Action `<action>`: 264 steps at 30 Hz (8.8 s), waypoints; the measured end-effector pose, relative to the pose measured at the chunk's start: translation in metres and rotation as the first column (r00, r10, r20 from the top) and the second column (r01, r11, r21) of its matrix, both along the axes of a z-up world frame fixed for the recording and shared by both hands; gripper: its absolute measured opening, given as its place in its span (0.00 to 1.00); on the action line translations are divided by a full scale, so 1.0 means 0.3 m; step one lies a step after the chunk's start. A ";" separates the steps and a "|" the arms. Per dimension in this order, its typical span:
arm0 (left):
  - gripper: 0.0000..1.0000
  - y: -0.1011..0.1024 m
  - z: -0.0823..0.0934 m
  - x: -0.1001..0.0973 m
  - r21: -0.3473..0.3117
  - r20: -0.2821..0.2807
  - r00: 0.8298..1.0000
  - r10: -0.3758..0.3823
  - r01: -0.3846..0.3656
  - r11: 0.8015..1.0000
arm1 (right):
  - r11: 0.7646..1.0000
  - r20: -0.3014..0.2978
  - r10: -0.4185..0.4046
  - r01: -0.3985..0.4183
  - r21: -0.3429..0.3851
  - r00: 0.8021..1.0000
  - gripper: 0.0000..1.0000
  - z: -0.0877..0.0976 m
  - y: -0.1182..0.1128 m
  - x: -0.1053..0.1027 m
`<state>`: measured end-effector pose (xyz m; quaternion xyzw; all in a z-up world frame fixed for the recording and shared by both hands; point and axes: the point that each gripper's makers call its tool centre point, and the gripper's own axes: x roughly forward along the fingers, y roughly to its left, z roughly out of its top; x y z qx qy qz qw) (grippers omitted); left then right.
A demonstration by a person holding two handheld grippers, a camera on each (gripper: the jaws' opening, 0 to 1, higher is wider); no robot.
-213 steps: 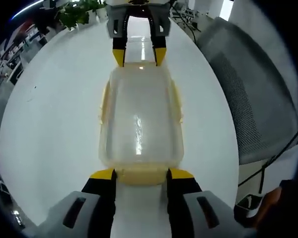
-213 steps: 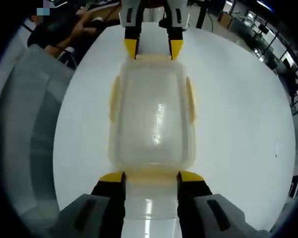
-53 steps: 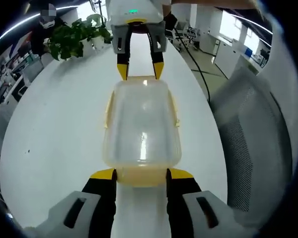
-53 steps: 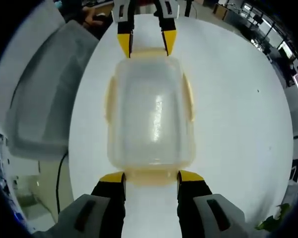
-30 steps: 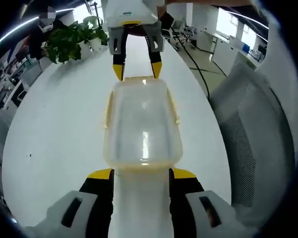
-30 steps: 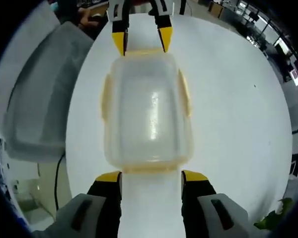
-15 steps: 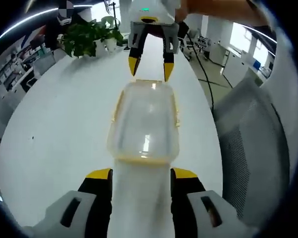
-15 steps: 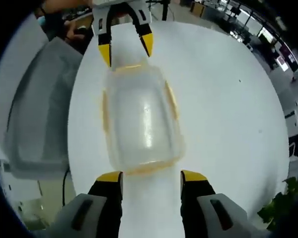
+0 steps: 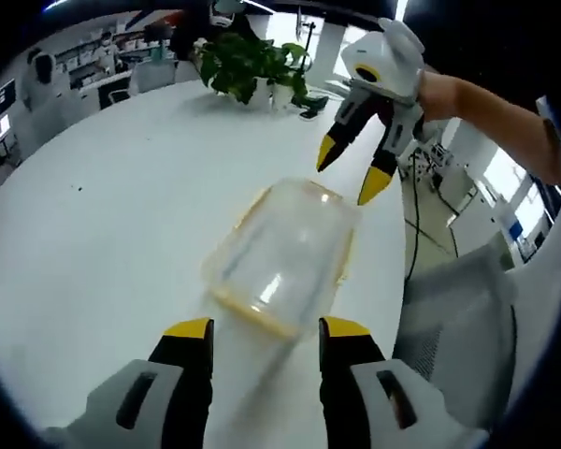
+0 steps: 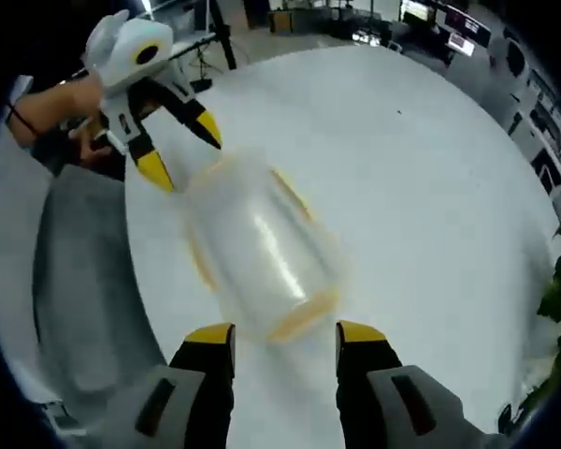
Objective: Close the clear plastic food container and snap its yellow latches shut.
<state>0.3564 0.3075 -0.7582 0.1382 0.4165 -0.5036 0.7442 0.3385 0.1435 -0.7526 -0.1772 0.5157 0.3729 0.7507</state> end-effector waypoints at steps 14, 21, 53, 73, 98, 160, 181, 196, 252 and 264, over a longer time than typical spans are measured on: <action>0.38 -0.019 -0.038 0.009 0.021 -0.118 0.969 0.217 -0.216 0.976 | 0.890 -0.137 -0.438 0.450 0.072 0.888 0.39 -0.067 0.000 0.044; 0.32 -0.043 -0.047 0.000 0.020 -0.152 0.962 0.225 -0.225 0.974 | 0.858 -0.180 -0.479 0.501 0.109 0.859 0.38 -0.083 0.017 0.055; 0.29 -0.062 -0.052 0.013 -0.017 -0.238 0.928 0.286 -0.299 0.954 | 0.817 -0.219 -0.531 0.563 0.126 0.819 0.33 -0.082 0.041 0.036; 0.37 -0.037 -0.023 0.026 0.001 -0.115 0.983 0.144 -0.145 0.989 | 0.939 -0.097 -0.335 0.341 0.053 0.937 0.35 -0.053 0.047 0.037; 0.38 -0.061 0.027 0.037 0.099 0.015 0.997 -0.077 0.075 0.992 | 0.993 -0.041 -0.118 0.116 -0.034 0.992 0.37 -0.028 0.064 0.051; 0.39 -0.244 0.058 -0.021 0.189 0.189 0.822 -0.537 0.507 0.841 | 0.905 -0.009 0.411 -0.409 -0.113 0.912 0.35 -0.011 0.209 0.053; 0.37 -0.232 0.046 -0.016 0.183 0.182 0.820 -0.542 0.514 0.838 | 0.904 0.036 0.426 -0.423 -0.068 0.904 0.35 0.003 0.219 0.058; 0.37 -0.246 0.050 -0.021 0.150 0.184 0.818 -0.544 0.524 0.838 | 0.899 0.054 0.437 -0.437 -0.022 0.898 0.35 0.006 0.248 0.053; 0.41 -0.259 0.003 -0.030 0.142 0.166 0.825 -0.540 0.522 0.841 | 0.877 0.066 0.480 -0.476 -0.075 0.875 0.39 -0.028 0.256 0.136; 0.46 -0.257 0.000 -0.046 0.145 0.164 0.823 -0.544 0.526 0.838 | 0.867 0.045 0.496 -0.491 -0.079 0.867 0.42 -0.044 0.256 0.148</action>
